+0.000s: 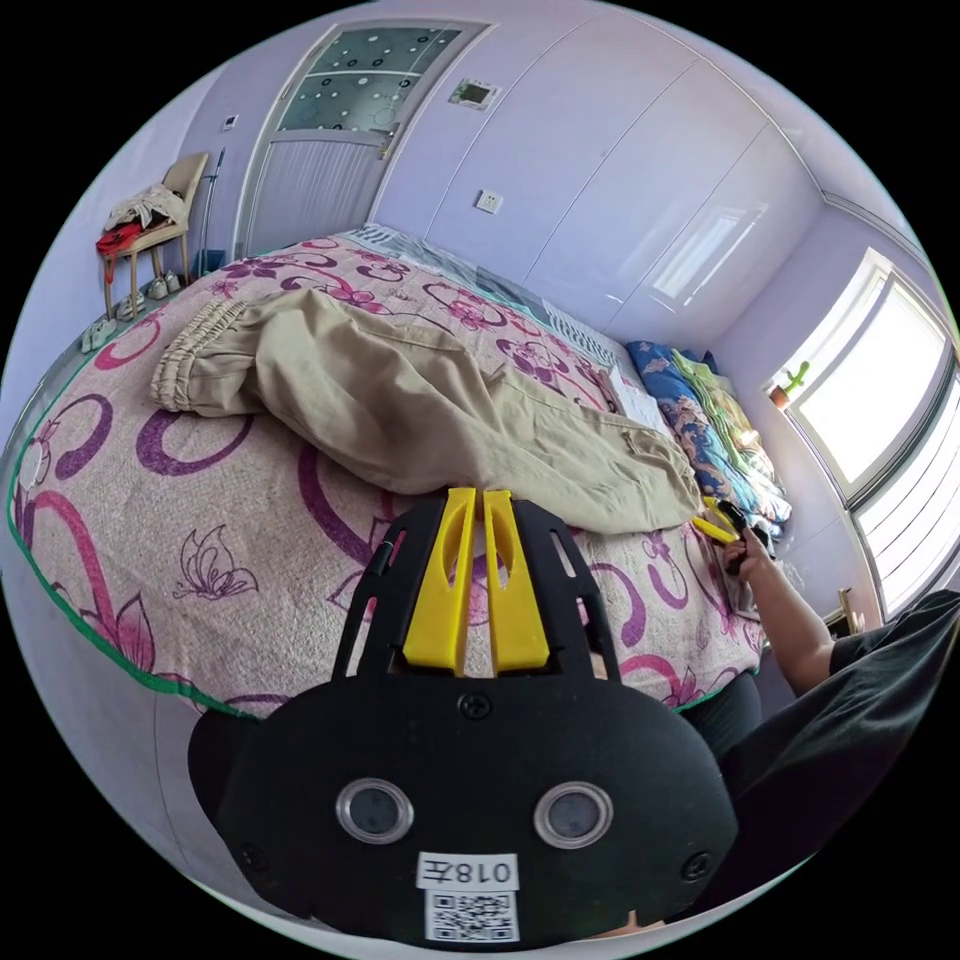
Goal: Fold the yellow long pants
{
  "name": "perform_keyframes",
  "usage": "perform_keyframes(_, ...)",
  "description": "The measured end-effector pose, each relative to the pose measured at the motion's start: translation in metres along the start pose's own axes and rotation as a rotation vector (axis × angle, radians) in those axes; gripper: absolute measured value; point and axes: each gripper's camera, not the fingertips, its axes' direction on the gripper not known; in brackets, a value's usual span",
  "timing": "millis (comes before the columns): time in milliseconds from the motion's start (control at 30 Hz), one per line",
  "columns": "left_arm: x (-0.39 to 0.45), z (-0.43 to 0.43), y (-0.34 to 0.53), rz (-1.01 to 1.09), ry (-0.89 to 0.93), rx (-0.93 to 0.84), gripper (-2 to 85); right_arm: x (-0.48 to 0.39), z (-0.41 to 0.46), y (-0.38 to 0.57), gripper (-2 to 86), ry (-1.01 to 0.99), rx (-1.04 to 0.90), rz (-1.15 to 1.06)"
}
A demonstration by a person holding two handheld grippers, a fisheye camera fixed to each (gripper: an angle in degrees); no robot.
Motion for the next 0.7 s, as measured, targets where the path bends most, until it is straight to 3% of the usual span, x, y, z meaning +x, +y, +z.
perform_keyframes(500,-0.021,0.003,0.018,-0.003,0.019,0.005,-1.0,0.017,-0.024,0.007,15.3,0.043,0.042,0.051)
perform_keyframes(700,-0.025,0.002,0.026,-0.007,0.018,0.011,-1.0,0.025,-0.018,0.006,11.3,0.060,0.069,0.093)
